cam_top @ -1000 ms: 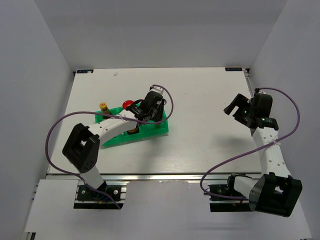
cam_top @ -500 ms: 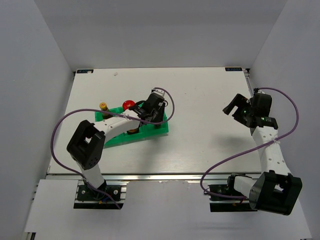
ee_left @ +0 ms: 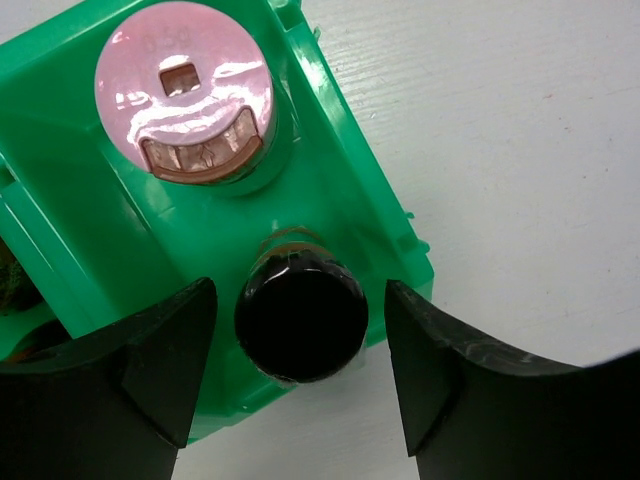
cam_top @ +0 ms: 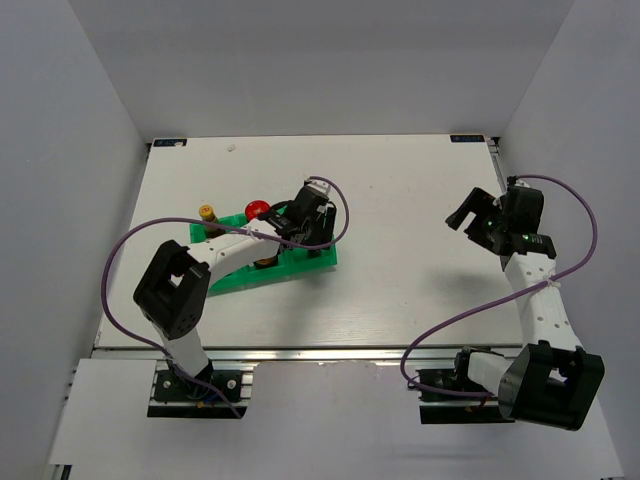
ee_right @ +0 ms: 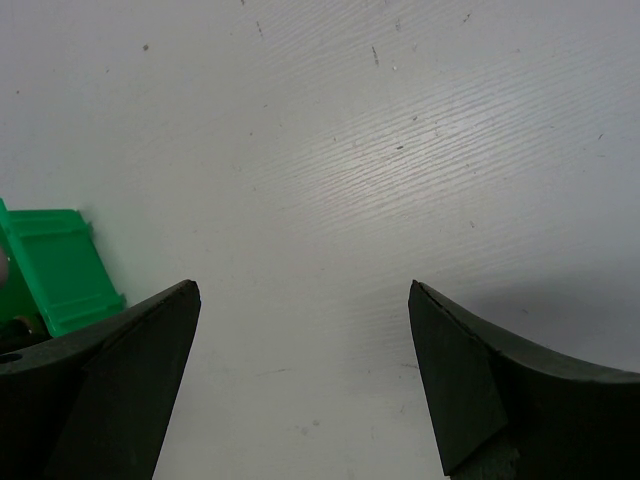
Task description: Organize the condiment bottles
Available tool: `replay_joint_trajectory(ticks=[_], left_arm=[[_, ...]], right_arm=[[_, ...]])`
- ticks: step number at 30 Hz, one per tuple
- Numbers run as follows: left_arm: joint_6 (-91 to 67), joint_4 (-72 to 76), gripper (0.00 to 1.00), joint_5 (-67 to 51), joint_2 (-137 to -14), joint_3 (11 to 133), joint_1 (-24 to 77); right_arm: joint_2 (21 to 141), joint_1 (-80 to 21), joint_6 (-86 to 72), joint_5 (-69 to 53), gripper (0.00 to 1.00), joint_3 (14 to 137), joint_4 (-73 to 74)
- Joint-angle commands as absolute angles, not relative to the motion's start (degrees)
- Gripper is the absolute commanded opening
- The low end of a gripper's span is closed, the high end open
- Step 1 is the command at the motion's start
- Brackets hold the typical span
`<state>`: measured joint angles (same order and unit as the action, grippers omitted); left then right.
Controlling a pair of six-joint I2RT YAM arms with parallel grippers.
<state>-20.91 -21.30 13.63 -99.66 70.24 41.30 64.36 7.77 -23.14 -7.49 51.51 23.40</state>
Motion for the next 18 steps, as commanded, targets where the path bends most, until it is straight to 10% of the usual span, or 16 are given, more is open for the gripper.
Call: replay_joint_trajectory(ticks=[1, 7, 18], left_arm=[[-20.92, -22.23, 0.79, 12.92, -96.95, 72.68, 41.04], [-19.51, -23.28, 0.98, 13.01, -94.40, 74.96, 41.04], [-30.03, -31.90, 0.98, 29.05, -75.52, 72.61, 41.04]], right_arm=[[63.72, 7.91, -21.97, -7.38, 0.89, 51.50, 22.06], [63.28, 8.00, -21.80, -7.38, 0.89, 51.50, 22.15], [61.88, 8.00, -24.08, -6.42, 0.89, 50.80, 19.69]])
